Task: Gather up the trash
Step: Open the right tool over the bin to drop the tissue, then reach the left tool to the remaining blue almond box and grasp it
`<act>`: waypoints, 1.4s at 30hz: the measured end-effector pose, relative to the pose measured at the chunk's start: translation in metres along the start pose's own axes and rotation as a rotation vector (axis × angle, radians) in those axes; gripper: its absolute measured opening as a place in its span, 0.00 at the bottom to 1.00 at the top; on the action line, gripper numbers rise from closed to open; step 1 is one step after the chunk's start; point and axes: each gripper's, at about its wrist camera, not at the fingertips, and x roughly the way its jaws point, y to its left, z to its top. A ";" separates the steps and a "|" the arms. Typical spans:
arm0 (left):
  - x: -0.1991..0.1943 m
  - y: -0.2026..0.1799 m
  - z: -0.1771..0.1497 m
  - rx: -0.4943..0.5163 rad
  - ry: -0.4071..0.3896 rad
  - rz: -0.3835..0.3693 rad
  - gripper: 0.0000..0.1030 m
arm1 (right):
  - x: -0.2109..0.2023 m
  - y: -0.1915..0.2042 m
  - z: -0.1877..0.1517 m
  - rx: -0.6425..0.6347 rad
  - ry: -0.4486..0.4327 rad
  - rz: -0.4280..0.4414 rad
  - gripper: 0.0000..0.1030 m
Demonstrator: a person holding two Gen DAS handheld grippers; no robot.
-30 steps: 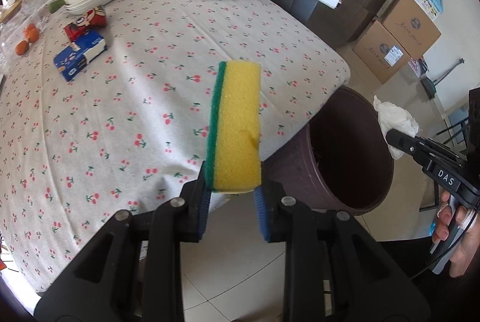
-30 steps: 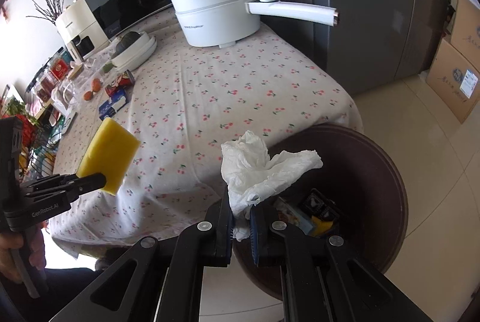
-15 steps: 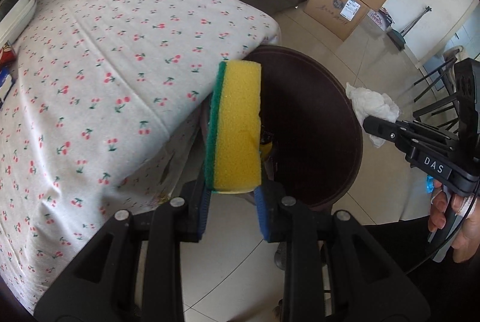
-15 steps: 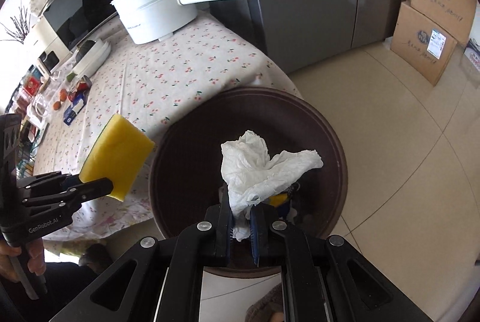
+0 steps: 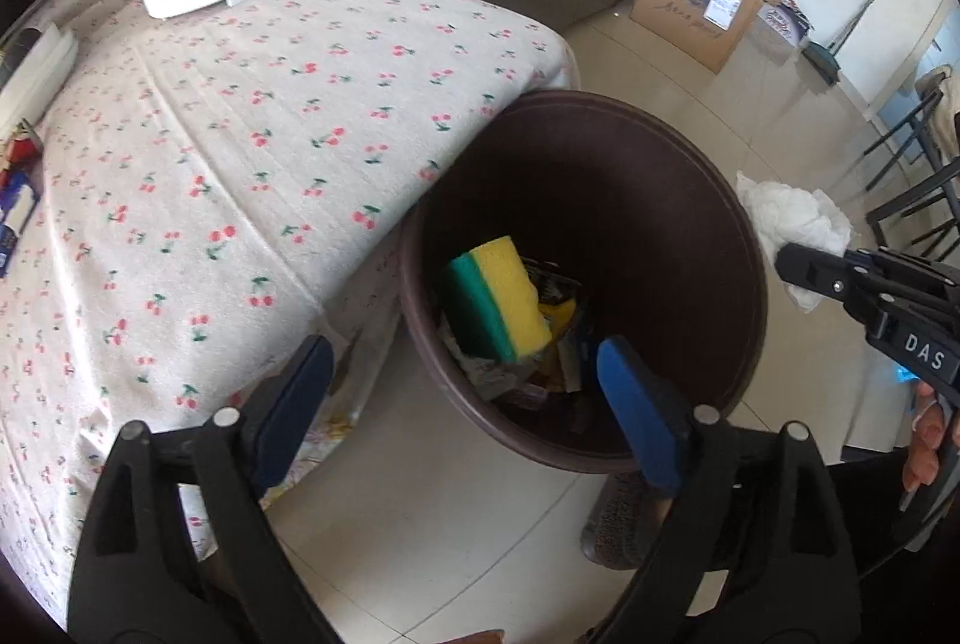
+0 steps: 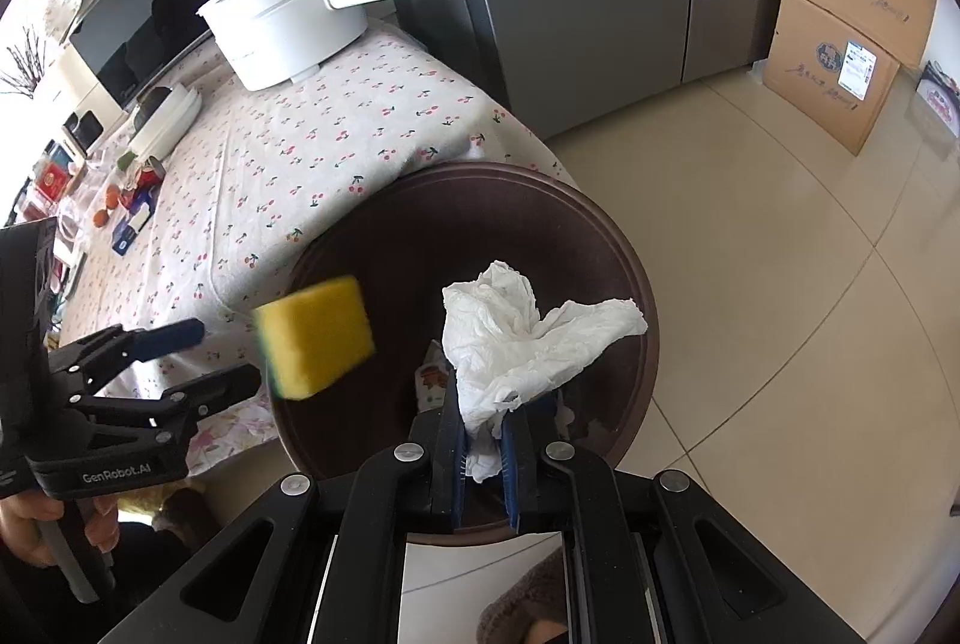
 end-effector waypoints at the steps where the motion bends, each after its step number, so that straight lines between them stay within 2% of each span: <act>1: -0.001 0.000 0.000 0.007 0.000 0.015 0.88 | 0.000 0.001 0.000 -0.003 0.001 0.001 0.11; 9: -0.010 0.017 -0.002 -0.030 -0.006 0.025 0.88 | 0.004 0.010 0.001 -0.014 0.010 0.004 0.13; 11: -0.012 0.022 -0.004 -0.045 -0.006 0.030 0.88 | 0.005 0.008 0.002 0.010 0.015 0.019 0.17; 12: -0.013 0.025 -0.005 -0.054 -0.006 0.031 0.88 | 0.007 0.006 0.003 0.027 0.024 0.027 0.28; 13: -0.011 0.027 -0.004 -0.063 -0.007 0.033 0.88 | 0.007 0.005 0.004 0.048 0.028 0.025 0.53; 15: -0.013 0.034 -0.006 -0.084 -0.006 0.035 0.88 | 0.003 0.002 0.004 0.091 0.003 0.018 0.80; 24: -0.033 0.062 -0.017 -0.140 -0.018 0.046 0.88 | 0.004 0.016 0.011 0.086 0.007 0.019 0.80; 30: -0.049 0.087 -0.025 -0.214 -0.028 0.061 0.89 | 0.002 0.037 0.018 0.053 -0.006 0.023 0.81; 32: -0.055 0.096 -0.027 -0.230 -0.038 0.066 0.92 | 0.000 0.046 0.023 0.045 -0.016 0.025 0.83; 37: -0.075 0.119 -0.031 -0.272 -0.080 0.077 0.95 | -0.008 0.074 0.036 0.009 -0.043 0.049 0.95; 38: -0.079 0.126 -0.031 -0.285 -0.082 0.075 0.98 | -0.010 0.082 0.039 -0.007 -0.052 0.045 0.96; 42: -0.095 0.152 -0.031 -0.352 -0.113 0.072 0.99 | -0.016 0.116 0.048 -0.086 -0.082 0.006 0.98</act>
